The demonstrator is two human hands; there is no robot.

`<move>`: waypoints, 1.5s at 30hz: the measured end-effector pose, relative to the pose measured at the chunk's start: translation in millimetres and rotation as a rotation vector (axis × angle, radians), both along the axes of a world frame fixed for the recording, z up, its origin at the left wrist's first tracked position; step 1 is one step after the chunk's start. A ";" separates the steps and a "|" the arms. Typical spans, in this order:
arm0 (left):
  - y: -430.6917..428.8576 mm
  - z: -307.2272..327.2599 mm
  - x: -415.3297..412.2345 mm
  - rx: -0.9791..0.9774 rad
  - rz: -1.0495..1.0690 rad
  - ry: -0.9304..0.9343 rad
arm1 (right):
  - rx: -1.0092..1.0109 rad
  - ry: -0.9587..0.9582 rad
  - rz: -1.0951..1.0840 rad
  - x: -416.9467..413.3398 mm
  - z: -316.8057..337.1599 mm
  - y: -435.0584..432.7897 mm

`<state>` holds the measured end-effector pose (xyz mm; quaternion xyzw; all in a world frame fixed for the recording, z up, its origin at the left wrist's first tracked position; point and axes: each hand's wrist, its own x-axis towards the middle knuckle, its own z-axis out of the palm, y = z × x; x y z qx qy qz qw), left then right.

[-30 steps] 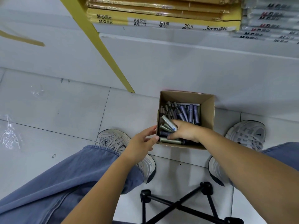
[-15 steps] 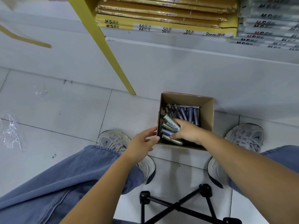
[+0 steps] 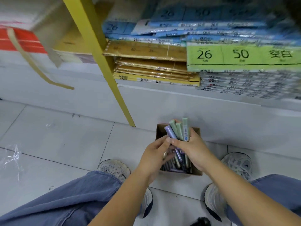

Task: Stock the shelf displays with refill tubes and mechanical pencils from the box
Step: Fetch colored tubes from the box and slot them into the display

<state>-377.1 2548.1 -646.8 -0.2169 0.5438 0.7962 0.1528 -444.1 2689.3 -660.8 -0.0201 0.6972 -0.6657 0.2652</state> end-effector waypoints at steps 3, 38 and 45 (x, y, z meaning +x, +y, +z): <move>2.7 17.3 -0.9 0.176 0.097 -0.006 | -0.070 0.024 -0.005 5.5 22.7 4.8; -11.4 228.2 -84.5 -0.309 -0.005 0.445 | 0.201 0.303 0.454 -52.5 277.8 28.6; -22.6 230.7 -83.8 -0.225 -0.057 0.483 | 0.161 0.326 0.525 -52.4 277.5 15.6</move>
